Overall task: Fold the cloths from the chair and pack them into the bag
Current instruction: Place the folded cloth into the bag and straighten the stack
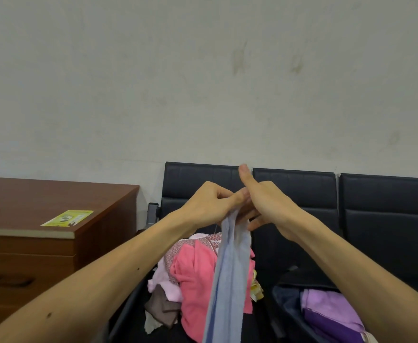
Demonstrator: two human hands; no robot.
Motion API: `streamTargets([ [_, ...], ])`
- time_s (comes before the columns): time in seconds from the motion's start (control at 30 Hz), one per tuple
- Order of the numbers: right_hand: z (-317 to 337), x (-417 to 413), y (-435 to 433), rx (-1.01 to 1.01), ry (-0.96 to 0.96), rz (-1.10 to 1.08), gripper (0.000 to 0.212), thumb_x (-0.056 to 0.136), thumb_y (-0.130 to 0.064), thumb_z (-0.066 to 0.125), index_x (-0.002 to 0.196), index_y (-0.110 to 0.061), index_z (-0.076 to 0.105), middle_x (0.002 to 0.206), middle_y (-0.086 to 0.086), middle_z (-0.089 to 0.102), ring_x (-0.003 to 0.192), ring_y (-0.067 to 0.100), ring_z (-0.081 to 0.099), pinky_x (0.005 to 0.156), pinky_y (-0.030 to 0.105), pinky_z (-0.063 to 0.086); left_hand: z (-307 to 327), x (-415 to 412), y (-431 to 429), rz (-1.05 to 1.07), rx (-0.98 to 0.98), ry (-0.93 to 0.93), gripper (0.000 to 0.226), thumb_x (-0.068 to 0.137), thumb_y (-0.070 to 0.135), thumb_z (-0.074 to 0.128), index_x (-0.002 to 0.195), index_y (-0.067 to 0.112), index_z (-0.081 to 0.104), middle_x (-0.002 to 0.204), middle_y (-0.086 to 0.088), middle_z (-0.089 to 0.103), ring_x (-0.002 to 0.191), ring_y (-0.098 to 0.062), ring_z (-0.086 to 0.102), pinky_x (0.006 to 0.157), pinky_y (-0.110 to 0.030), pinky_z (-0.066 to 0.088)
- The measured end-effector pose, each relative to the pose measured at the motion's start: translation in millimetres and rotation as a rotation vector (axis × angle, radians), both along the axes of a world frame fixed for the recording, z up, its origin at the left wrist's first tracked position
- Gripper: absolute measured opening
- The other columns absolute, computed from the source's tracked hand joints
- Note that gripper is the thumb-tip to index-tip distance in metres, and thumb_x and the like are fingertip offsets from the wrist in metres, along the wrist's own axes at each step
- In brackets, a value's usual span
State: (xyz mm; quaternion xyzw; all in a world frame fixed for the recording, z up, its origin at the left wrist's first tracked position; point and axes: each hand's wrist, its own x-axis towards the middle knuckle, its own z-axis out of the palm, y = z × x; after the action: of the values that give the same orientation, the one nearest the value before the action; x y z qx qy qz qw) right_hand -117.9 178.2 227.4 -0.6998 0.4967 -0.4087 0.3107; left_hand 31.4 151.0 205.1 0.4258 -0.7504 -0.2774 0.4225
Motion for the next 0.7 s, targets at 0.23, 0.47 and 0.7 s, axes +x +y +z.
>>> streamTargets([
  [0.23, 2.0, -10.3, 3.0, 0.048, 0.036, 0.074, 0.073, 0.093, -0.070, 0.021, 0.128, -0.016, 0.057, 0.089, 0.013, 0.076, 0.076, 0.022, 0.075, 0.063, 0.031, 0.059, 3.7, 9.4, 1.0, -0.125, 0.049, 0.046, 0.014, 0.093, 0.019, 0.069, 0.093, 0.008, 0.076, 0.082, -0.010, 0.076, 0.079, -0.022, 0.075, 0.070, -0.032, 0.061],
  [0.47, -32.7, -40.4, -20.9, -0.083, -0.113, -0.022, 0.062, 0.074, -0.051, 0.078, 0.125, -0.021, 0.060, 0.101, 0.000, 0.073, 0.092, 0.008, 0.067, 0.073, 0.026, 0.054, 7.5, 33.8, -8.0, -0.205, 0.155, 0.164, 0.022, 0.099, 0.018, 0.058, 0.112, 0.004, 0.070, 0.098, -0.007, 0.074, 0.092, -0.018, 0.069, 0.086, -0.032, 0.058],
  [0.7, -78.5, -38.6, -35.6, 0.450, -0.405, 0.393, 0.054, 0.073, -0.038, 0.084, 0.112, -0.005, 0.068, 0.114, 0.016, 0.059, 0.108, 0.031, 0.053, 0.101, 0.047, 0.042, 18.4, 36.2, 1.5, -0.322, 0.198, 0.203, 0.031, 0.100, 0.021, 0.052, 0.123, 0.003, 0.064, 0.108, -0.003, 0.069, 0.102, -0.013, 0.064, 0.100, -0.033, 0.050],
])
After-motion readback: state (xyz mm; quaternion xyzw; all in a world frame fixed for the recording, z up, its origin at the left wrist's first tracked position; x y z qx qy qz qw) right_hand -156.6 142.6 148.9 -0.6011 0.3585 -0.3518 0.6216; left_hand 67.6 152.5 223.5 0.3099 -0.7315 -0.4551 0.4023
